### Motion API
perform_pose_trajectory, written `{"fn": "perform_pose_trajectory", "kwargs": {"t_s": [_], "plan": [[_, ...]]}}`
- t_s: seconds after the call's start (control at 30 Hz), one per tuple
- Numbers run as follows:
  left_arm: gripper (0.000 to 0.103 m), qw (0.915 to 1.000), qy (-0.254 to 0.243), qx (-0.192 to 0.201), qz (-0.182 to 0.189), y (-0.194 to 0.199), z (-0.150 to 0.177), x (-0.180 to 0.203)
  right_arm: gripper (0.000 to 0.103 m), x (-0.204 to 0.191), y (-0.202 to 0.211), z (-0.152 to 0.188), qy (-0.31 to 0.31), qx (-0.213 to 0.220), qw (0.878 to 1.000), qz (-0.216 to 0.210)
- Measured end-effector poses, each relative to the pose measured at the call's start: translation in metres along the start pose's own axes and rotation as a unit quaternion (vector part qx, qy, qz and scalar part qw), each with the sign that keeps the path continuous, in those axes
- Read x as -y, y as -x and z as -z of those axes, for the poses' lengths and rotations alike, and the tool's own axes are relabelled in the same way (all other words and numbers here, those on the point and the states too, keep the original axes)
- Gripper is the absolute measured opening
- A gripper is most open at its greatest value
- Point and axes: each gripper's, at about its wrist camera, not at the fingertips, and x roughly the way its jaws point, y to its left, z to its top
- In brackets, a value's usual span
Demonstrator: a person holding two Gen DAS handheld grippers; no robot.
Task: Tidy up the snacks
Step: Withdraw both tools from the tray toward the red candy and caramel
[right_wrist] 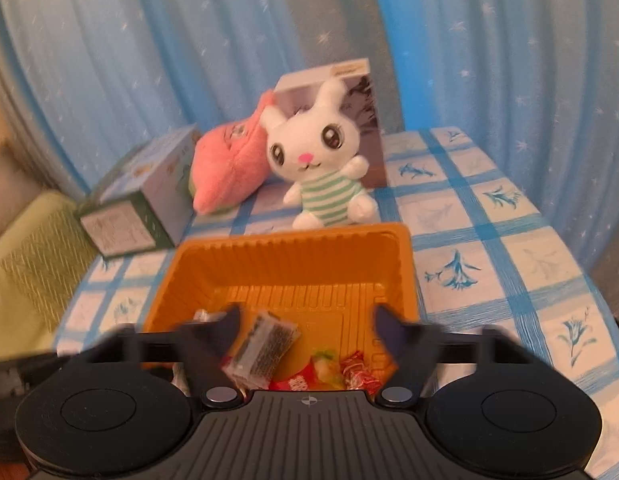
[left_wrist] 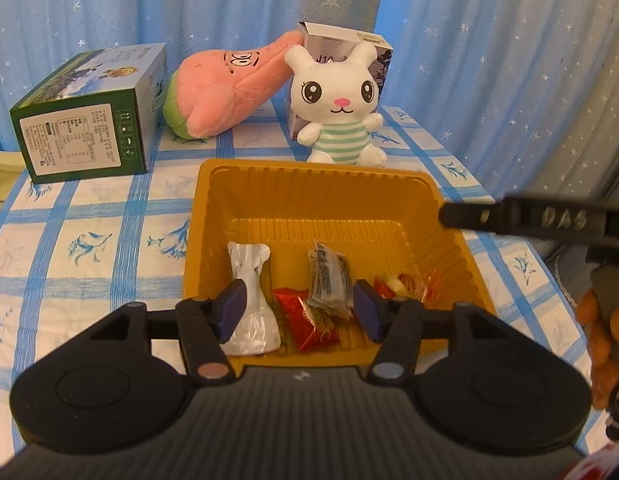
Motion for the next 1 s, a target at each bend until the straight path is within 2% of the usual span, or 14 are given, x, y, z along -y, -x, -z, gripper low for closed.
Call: {"fn": "perform_pose_trajectory", "kwargs": {"t_s": [0.4, 0.6, 0.77, 1.0], "plan": [[0.060, 1.0000, 0.000, 0.004, -0.004, 0.036, 0.041, 0.007, 0.075, 0.007, 0.039, 0.044, 0.017, -0.014, 0.999, 0.026], [0.068, 0.9998, -0.007, 0.014, -0.013, 0.069, 0.061, 0.020, 0.075, 0.001, 0.072, 0.078, 0.010, -0.024, 0.999, 0.041], [0.074, 0.9997, 0.011, 0.016, -0.012, 0.099, 0.085, 0.023, 0.075, -0.006, 0.102, 0.108, 0.004, -0.032, 0.998, 0.048], [0.080, 0.9990, 0.022, 0.021, -0.032, 0.142, 0.122, 0.021, 0.075, -0.014, 0.145, 0.142, 0.000, -0.029, 0.998, 0.051]]}}
